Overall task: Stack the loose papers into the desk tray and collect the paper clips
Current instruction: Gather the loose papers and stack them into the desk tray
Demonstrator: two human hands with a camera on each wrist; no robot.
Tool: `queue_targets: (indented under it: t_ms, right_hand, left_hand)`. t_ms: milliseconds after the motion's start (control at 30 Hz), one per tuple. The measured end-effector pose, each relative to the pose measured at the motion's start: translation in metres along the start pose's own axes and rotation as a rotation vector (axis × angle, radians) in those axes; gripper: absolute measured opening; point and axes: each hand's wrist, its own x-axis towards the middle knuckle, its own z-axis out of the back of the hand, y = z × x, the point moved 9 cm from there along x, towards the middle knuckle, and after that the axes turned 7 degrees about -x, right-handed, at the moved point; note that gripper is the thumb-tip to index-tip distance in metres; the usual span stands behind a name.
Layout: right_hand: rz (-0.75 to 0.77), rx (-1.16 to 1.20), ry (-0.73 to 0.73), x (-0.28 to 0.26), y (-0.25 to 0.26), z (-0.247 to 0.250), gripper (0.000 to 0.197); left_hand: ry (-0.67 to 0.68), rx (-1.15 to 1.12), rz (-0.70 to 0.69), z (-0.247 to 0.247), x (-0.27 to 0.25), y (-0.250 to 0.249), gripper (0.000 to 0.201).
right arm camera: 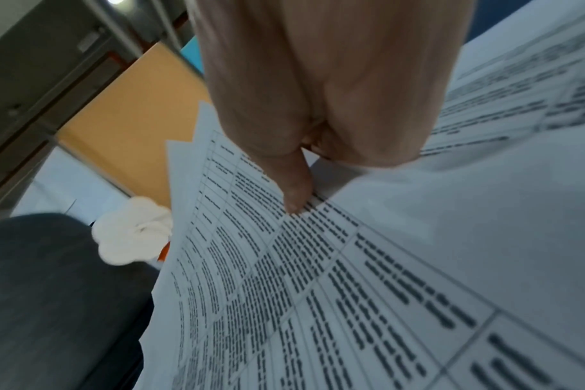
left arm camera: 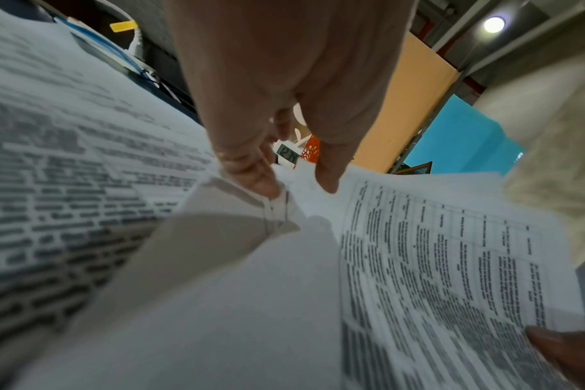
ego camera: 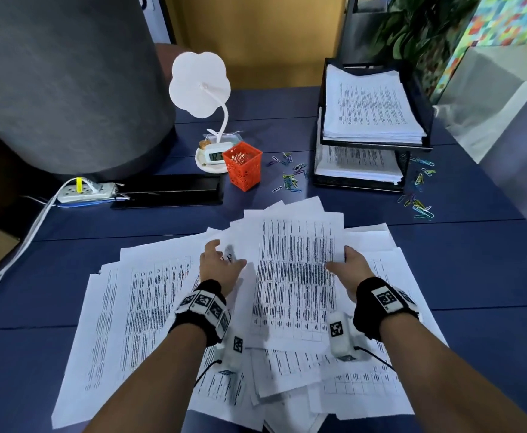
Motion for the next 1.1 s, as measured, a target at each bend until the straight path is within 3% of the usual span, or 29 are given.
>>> queue_targets:
  t_ms: [67, 167, 333, 433, 500, 600, 767, 867, 967, 1100]
  right_hand:
    - [-0.032, 0.106, -0.002, 0.002, -0.005, 0.003, 0.050]
    - [-0.060, 0.228, 0.022, -0.012, 0.004, 0.006, 0.032]
    - [-0.008, 0.299, 0.039, -0.015, 0.014, 0.007, 0.035]
    - [0.015, 0.316, 0.036, -0.013, 0.023, 0.012, 0.036]
    - [0.050, 0.302, 0.015, -0.012, 0.032, 0.018, 0.038]
    - [0.145, 0.343, -0.067, -0.015, 0.058, 0.033, 0.038]
    - [0.347, 0.482, -0.144, -0.032, 0.114, 0.059, 0.038]
    - [0.491, 0.522, -0.167, -0.052, 0.143, 0.067, 0.037]
    - [0.561, 0.502, -0.162, -0.065, 0.154, 0.067, 0.041]
    - [0.532, 0.395, -0.157, -0.064, 0.143, 0.061, 0.046]
  left_hand:
    - [0.008, 0.038, 0.054, -0.003, 0.000, 0.006, 0.073]
    - [0.075, 0.057, 0.055, -0.014, 0.001, 0.006, 0.075]
    - [0.163, -0.057, -0.013, -0.034, -0.002, -0.016, 0.053]
    - [0.118, -0.160, -0.117, -0.033, -0.004, -0.041, 0.021]
    - [0.047, -0.249, -0.184, -0.025, -0.004, -0.062, 0.012]
    - [0.016, -0.374, -0.242, -0.015, -0.006, -0.095, 0.017]
    - [0.011, -0.340, -0.374, -0.003, -0.012, -0.139, 0.012]
    - [0.015, -0.365, -0.441, 0.002, -0.021, -0.157, 0.021]
    - [0.061, -0.459, -0.430, -0.004, -0.022, -0.153, 0.022]
    - [0.113, -0.498, -0.358, -0.012, -0.018, -0.137, 0.033]
